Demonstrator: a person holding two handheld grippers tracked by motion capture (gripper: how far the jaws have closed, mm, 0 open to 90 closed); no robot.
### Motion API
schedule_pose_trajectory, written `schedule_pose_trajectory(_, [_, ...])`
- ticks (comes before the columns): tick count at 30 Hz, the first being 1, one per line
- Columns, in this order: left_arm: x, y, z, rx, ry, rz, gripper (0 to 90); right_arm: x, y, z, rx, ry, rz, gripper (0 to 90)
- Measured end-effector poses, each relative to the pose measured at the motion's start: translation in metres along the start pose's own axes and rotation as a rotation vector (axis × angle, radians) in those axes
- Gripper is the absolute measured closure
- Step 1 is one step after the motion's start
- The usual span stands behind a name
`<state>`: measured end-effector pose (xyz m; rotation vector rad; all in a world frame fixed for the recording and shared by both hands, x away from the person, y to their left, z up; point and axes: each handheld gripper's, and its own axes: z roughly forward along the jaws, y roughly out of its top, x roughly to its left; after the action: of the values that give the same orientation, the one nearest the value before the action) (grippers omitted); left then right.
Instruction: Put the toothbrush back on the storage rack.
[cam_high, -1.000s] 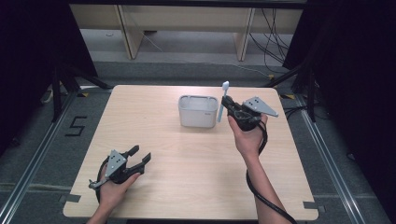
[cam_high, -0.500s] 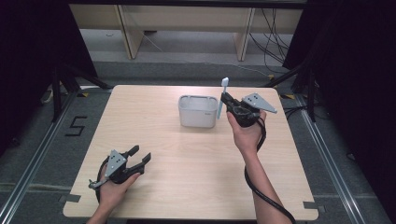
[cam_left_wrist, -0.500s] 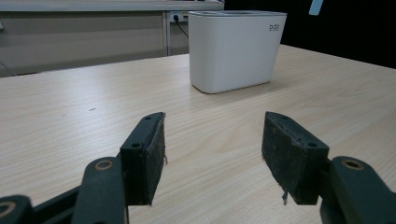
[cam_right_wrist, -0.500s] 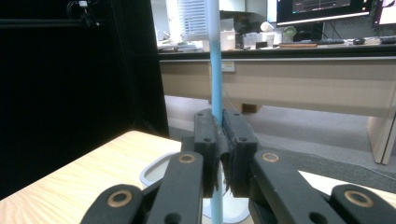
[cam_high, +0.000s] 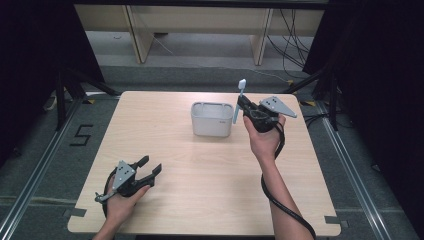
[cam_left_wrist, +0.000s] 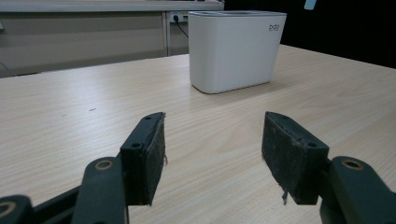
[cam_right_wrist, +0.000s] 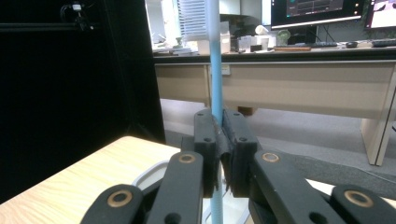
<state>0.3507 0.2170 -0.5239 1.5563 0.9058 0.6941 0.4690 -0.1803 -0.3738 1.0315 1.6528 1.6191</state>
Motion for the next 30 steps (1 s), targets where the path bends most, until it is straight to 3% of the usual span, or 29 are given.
schedule_pose_trajectory(5, [0.000,0.000,0.001,-0.012,-0.005,-0.004,39.2,0.000,0.001,0.003,0.000,-0.003,0.022,85.5])
schedule_pose_trajectory(15, [0.000,-0.001,0.001,-0.017,-0.007,-0.005,39.2,0.001,0.006,0.009,-0.012,0.000,0.002,85.5])
schedule_pose_trajectory(30, [0.001,-0.001,0.001,-0.018,-0.008,-0.008,39.2,0.001,0.010,0.020,-0.016,-0.018,0.016,85.5])
